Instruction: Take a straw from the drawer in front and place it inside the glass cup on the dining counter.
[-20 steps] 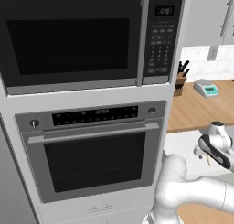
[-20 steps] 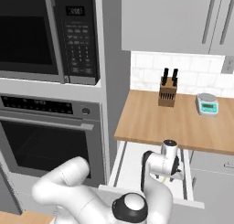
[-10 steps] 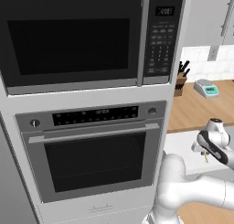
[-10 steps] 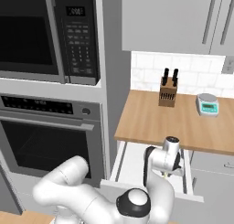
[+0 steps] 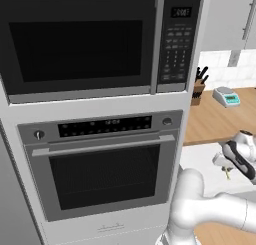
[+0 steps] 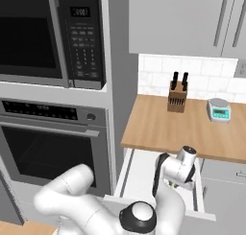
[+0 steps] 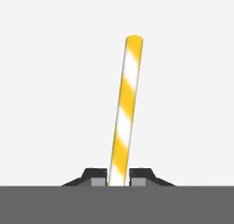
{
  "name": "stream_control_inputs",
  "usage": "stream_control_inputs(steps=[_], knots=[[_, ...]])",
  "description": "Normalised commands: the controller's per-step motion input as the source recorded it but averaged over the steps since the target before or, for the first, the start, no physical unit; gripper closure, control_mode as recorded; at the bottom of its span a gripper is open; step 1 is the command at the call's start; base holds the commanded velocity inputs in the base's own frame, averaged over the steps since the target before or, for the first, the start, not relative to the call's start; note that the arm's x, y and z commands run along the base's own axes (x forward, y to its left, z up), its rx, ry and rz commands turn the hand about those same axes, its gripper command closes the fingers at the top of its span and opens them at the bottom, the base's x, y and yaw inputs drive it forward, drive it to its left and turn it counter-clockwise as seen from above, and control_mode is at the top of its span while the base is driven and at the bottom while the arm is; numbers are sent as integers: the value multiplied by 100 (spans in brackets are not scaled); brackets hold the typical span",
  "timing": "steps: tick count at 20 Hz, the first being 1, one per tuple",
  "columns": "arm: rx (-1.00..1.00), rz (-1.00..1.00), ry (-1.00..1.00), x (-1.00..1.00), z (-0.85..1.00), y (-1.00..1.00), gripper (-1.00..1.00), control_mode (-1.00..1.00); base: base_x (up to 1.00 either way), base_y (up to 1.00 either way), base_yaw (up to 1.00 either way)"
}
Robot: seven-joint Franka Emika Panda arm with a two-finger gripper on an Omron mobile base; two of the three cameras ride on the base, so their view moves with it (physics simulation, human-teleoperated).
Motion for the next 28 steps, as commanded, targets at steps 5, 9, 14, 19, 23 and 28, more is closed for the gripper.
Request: stream_control_inputs(steps=[5, 9, 14, 19, 23, 28], knots=[[-2, -13, -51, -87, 61, 6, 100, -100, 0, 0, 0], [-11, -10, -45, -94, 97, 32, 100, -100, 0, 0, 0], [-14, -3, -11, -42, 100, 45, 100, -100, 0, 0, 0], [-16, 0, 10, -7, 100, 66, 100, -100, 0, 0, 0], [-9, 0, 18, -41, 100, 42, 100, -100, 0, 0, 0], [-7, 0, 2, -54, 100, 51, 100, -100, 0, 0, 0]])
